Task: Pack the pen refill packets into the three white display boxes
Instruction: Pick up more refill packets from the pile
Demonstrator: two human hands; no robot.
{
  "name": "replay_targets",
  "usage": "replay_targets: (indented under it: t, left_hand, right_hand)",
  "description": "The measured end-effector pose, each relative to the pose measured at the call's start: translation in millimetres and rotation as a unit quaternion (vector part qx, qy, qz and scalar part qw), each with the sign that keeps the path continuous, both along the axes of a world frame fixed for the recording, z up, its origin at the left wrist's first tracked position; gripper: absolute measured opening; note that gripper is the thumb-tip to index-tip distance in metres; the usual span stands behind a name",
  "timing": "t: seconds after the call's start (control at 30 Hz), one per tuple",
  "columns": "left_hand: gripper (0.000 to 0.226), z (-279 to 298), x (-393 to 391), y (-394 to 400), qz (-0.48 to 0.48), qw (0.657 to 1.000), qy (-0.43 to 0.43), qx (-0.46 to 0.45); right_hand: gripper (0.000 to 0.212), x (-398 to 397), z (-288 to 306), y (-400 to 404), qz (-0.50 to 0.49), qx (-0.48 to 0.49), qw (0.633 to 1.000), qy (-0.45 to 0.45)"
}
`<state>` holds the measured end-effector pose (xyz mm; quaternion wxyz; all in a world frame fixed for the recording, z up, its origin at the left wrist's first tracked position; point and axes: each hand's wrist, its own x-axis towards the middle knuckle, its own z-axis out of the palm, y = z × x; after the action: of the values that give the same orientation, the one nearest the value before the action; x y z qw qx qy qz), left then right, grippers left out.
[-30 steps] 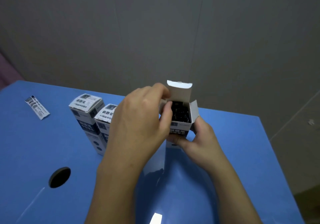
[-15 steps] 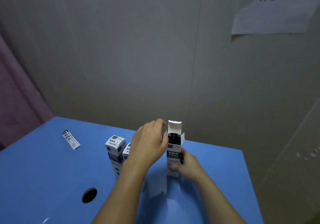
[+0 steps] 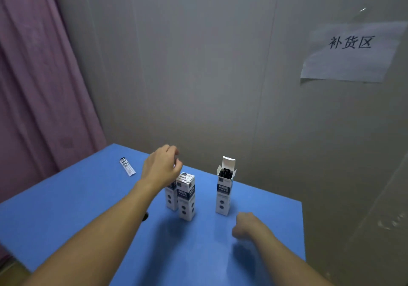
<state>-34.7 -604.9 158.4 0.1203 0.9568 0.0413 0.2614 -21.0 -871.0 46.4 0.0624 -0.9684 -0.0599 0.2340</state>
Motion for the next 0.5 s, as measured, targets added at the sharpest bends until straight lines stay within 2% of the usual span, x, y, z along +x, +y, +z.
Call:
replay_targets:
  t: [0.1,0.17,0.23,0.37,0.5]
  left_hand:
    - [0.023,-12.1,-26.7,18.0,0.055,0.998,0.042,0.008]
    - [0.025,-23.5,-45.4,32.2,0.091,0.992,0.082,0.007]
    - [0.03,-34.2,-63.6,46.7,0.114,0.985,0.132,0.015]
    - [0.036,-51.3,-90.6,70.5,0.104,0.969,0.222,0.038]
    - [0.034,-63.9,-107.4,94.2,0.103,0.956,0.272,0.048]
  right_hand:
    - [0.029,-21.2,3.9,9.0,0.082,-0.038,0.995,0.03]
    - [0.022,-29.5,6.8,17.9,0.112,-0.04,0.992,0.036]
    - [0.025,-35.0,11.9,30.0,0.128,-0.029,0.991,0.03]
    - [0.03,-41.9,27.2,61.2,0.153,0.009,0.988,0.012]
    - [0.033,-50.1,33.3,101.5,0.184,0.025,0.983,0.011]
